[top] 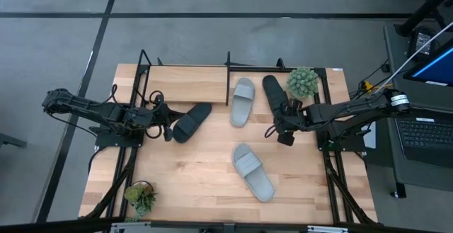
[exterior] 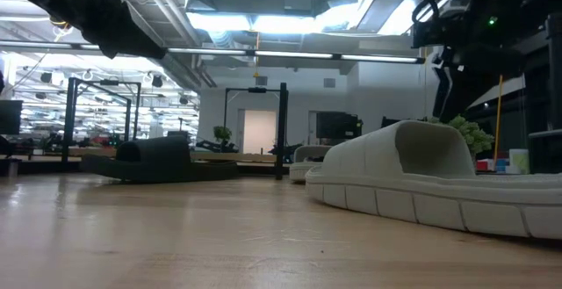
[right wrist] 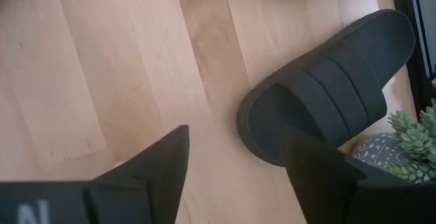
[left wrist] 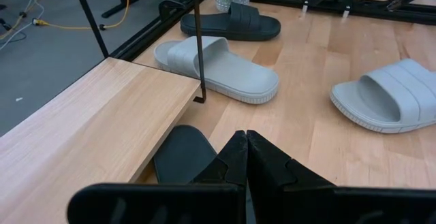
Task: Pick and place slides into the shelf
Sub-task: Put the right black slides on the shelf
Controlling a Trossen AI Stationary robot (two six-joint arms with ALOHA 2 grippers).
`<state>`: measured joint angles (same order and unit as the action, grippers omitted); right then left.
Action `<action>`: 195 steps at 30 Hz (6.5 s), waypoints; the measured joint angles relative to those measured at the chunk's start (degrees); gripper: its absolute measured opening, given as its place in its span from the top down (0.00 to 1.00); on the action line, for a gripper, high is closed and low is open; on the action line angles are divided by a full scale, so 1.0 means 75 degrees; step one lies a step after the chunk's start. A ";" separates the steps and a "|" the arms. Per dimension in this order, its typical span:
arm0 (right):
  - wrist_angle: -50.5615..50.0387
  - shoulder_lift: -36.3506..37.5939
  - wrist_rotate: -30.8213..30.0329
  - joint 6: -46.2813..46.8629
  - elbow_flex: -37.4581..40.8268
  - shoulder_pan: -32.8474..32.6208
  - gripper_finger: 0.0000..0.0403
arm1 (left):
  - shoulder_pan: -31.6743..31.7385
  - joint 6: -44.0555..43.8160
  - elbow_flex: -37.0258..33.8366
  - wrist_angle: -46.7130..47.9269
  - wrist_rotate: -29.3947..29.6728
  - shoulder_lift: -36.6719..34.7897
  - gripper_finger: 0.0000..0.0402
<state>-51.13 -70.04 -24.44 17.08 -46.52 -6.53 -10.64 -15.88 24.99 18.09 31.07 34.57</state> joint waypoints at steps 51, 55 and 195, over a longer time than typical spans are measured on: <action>0.1925 -0.0762 0.0861 -0.1545 0.1498 0.1951 0.44 | -0.0002 -0.0003 -0.0003 0.0061 -0.0003 0.0000 1.00; 0.1941 -0.1126 0.0827 -0.1555 0.1498 0.1951 0.44 | -0.0002 -0.0003 -0.0003 0.0061 -0.0003 -0.0001 1.00; -0.1610 -0.1393 -0.0633 -0.2130 -0.4604 0.1709 0.94 | -0.0001 0.0341 -0.0003 0.0067 -0.0003 -0.0003 1.00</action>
<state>-63.21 -80.49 -29.19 1.11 -81.06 6.28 -10.64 -13.32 24.97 18.59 31.05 34.54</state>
